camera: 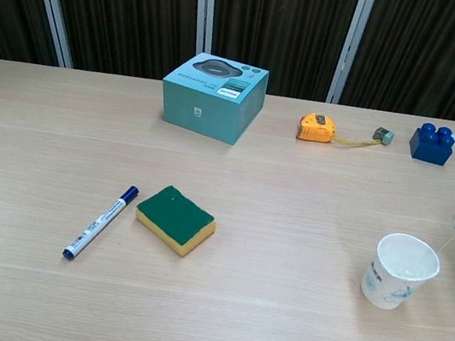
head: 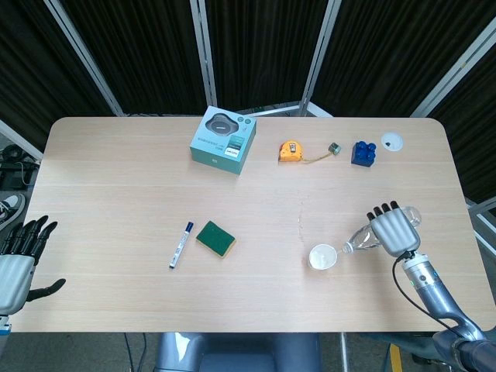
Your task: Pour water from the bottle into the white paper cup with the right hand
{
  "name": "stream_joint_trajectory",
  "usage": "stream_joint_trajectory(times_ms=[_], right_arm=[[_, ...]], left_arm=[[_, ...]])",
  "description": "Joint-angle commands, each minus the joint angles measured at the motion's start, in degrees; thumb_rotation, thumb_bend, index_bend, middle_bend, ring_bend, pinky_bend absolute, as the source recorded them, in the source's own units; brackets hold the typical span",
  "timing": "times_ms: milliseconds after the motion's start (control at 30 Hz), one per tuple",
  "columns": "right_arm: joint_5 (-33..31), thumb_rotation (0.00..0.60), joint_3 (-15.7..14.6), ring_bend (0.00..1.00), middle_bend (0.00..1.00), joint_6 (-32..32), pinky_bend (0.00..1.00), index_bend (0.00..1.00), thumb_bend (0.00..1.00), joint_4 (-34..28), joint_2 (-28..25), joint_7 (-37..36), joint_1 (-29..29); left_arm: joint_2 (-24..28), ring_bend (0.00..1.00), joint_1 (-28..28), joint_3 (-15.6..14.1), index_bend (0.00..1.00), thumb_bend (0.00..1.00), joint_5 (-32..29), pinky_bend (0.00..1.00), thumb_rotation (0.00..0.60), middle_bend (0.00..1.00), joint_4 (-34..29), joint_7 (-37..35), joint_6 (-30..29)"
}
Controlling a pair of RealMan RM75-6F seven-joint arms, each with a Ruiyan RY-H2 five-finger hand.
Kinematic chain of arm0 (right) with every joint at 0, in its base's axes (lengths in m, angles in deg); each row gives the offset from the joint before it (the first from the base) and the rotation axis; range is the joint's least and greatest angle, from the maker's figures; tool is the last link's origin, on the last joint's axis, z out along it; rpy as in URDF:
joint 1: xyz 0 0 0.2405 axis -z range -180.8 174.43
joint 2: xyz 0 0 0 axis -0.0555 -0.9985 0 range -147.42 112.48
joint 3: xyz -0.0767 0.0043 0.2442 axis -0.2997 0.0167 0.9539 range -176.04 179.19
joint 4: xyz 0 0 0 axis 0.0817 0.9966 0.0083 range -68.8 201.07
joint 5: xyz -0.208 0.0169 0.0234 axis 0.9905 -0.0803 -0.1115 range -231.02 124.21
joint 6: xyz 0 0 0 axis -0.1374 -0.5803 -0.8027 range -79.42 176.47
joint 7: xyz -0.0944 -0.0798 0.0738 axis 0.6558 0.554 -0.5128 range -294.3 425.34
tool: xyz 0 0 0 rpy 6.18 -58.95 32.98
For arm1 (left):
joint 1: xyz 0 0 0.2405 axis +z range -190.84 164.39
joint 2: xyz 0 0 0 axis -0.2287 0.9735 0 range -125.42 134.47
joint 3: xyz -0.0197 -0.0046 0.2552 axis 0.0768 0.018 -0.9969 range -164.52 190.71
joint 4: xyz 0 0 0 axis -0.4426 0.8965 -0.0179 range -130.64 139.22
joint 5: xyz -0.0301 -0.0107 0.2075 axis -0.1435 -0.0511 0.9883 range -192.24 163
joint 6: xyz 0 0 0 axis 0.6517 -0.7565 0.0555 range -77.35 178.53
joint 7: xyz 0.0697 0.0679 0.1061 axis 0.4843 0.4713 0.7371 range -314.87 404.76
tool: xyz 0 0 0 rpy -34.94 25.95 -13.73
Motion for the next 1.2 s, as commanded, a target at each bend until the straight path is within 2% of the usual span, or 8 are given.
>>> stream_joint_trajectory(times_ms=[33, 1200], right_arm=[[-0.16, 0.600, 0.11, 0.60, 0.66, 0.14, 0.49, 0.55, 0.53, -0.95, -0.37, 0.76, -0.04], [-0.15, 0.600, 0.12, 0.60, 0.66, -0.03, 0.49, 0.56, 0.53, -2.24, -0.56, 3.20, 0.02]], left_arm=[[0.02, 0.00, 0.01, 0.02, 0.00, 0.00, -0.03, 0.00, 0.600, 0.00, -0.02, 0.00, -0.01], [0.25, 0.00, 0.07, 0.04, 0.00, 0.00, -0.10, 0.00, 0.600, 0.00, -0.22, -0.07, -0.03]])
